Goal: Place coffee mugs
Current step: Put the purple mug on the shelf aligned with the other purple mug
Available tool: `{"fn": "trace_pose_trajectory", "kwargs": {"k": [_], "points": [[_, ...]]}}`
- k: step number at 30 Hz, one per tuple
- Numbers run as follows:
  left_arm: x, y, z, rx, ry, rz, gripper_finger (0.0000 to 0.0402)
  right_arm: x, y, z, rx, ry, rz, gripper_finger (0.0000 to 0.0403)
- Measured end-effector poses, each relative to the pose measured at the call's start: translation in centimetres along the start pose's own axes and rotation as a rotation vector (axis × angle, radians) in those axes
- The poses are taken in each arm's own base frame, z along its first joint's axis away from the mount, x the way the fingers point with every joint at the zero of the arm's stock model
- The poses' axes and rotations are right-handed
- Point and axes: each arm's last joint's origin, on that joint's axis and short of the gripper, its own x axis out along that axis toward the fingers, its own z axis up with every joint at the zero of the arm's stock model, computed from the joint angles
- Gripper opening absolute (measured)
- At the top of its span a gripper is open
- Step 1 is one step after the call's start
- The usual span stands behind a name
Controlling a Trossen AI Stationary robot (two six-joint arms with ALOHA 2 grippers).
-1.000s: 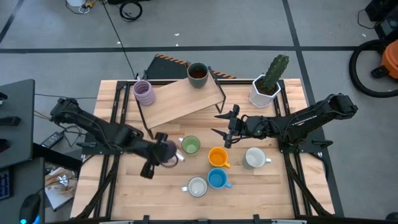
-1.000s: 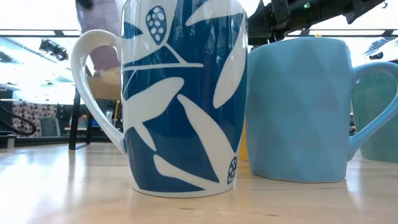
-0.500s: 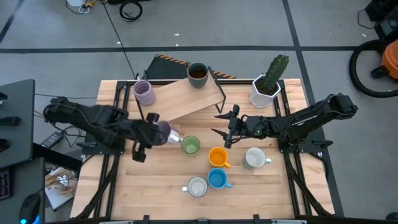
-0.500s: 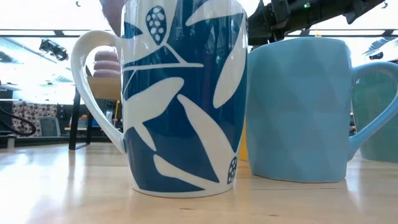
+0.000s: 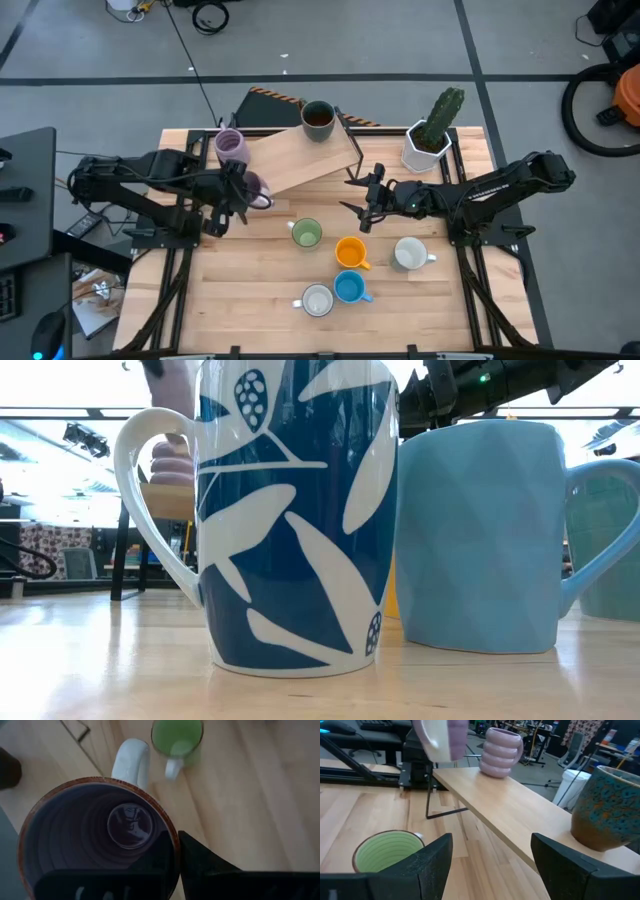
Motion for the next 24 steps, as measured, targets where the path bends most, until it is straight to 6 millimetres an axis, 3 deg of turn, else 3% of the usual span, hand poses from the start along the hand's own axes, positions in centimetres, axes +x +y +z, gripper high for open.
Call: {"fn": "trace_pose_trajectory", "kwargs": {"k": [12, 24], "points": [[0.8, 1.5, -1.7, 0.169, 0.129, -0.028, 0.0026, 0.1, -0.2, 0.0, 0.008, -0.007, 0.022, 0.0275], [0.9, 3.0, -2.7, 0.099, 0.132, -0.097, 0.0026, 0.1, -0.2, 0.1, 0.011, -0.014, 0.022, 0.0275]]}}
